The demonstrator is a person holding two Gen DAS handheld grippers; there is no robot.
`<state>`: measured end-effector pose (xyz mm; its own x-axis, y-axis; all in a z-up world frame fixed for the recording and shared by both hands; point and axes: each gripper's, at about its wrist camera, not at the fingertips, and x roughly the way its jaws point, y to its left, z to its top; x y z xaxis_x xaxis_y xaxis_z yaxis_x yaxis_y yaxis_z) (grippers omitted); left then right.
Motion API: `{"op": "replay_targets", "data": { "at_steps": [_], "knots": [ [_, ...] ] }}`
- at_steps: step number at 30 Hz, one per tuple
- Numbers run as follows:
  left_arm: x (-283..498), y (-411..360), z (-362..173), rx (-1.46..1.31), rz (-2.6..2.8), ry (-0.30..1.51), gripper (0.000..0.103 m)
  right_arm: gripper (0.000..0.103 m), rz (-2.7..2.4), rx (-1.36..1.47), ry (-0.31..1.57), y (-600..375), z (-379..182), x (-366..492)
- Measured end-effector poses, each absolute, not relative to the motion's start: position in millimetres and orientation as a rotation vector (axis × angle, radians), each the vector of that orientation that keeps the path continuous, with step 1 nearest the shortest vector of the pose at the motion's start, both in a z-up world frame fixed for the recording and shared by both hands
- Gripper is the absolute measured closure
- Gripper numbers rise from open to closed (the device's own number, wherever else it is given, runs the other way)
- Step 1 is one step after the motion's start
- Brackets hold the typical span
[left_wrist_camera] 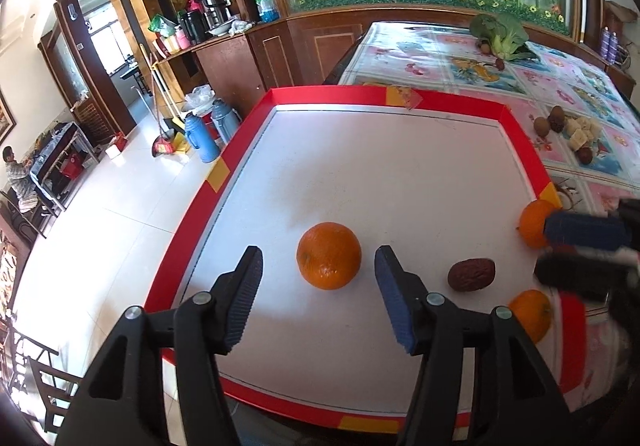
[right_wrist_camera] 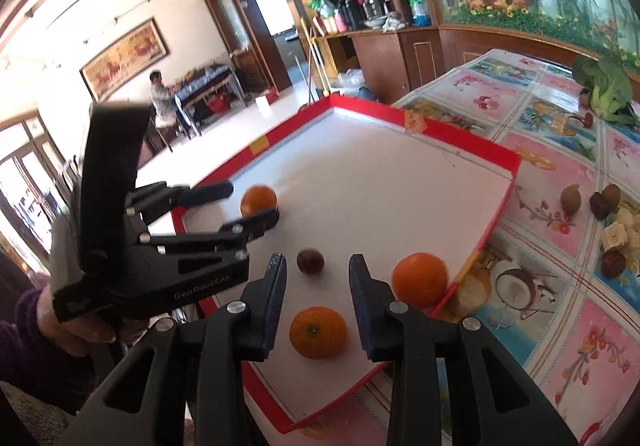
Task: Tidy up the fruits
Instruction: 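Move both grippers back to the pile on the table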
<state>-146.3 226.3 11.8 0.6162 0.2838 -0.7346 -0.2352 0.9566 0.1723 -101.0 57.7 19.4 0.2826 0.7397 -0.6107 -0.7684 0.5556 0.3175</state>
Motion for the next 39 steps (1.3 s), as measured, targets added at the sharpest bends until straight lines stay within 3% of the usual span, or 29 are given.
{"op": "replay_targets", "data": {
  "at_steps": [16, 28, 39],
  "knots": [
    [-166.9, 128.0, 52.7, 0.061, -0.107, 0.796, 0.036, 0.067, 0.681, 0.289, 0.743, -78.7, 33.6, -36.7],
    [-146.4, 58.2, 23.3, 0.024, -0.32, 0.915, 0.036, 0.067, 0.465, 0.433, 0.74, -162.1, 31.4, -10.5],
    [-126.6, 75.5, -1.2, 0.006, -0.256, 0.956, 0.039, 0.067, 0.497, 0.379, 0.766, -155.5, 29.9, -9.5]
  ]
}}
